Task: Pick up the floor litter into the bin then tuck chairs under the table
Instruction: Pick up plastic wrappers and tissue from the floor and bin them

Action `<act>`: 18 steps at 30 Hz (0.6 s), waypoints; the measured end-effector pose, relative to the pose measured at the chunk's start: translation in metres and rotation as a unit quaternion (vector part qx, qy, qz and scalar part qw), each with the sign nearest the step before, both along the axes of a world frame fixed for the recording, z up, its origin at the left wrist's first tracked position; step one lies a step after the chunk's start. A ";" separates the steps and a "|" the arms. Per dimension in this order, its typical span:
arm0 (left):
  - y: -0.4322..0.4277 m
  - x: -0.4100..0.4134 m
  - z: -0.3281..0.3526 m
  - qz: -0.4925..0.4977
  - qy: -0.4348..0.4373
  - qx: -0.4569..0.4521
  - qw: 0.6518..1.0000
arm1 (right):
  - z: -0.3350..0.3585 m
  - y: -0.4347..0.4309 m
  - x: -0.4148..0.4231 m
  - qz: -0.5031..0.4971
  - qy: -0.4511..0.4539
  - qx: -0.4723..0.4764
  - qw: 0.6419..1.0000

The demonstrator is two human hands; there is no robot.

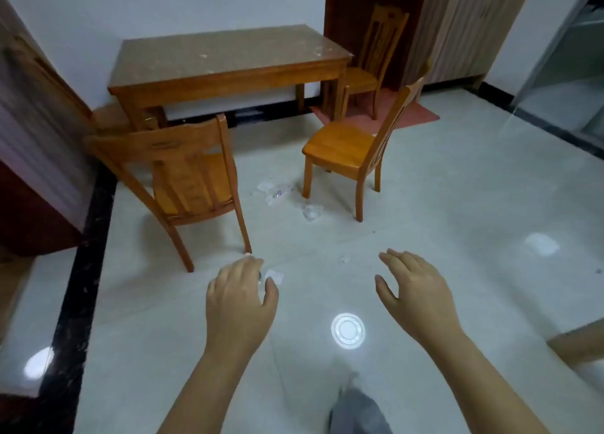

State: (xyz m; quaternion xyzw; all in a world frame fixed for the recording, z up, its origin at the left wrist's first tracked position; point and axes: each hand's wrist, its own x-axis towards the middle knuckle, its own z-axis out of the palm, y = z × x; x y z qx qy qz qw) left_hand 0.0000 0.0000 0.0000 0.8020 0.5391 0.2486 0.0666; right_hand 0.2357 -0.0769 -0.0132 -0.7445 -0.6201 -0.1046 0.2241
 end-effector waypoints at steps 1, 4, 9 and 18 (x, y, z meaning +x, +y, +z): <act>0.013 0.014 -0.005 -0.005 -0.005 0.001 1.000 | -0.005 0.011 0.017 -0.012 0.007 0.007 1.000; 0.053 0.060 -0.016 -0.001 0.000 -0.015 1.000 | -0.015 0.048 0.072 -0.038 0.015 0.010 0.999; 0.115 0.138 -0.023 0.018 -0.009 -0.021 1.000 | -0.014 0.112 0.148 -0.038 0.023 0.014 0.999; 0.203 0.205 -0.050 0.028 -0.004 -0.056 0.998 | -0.033 0.210 0.219 -0.020 0.027 -0.007 0.999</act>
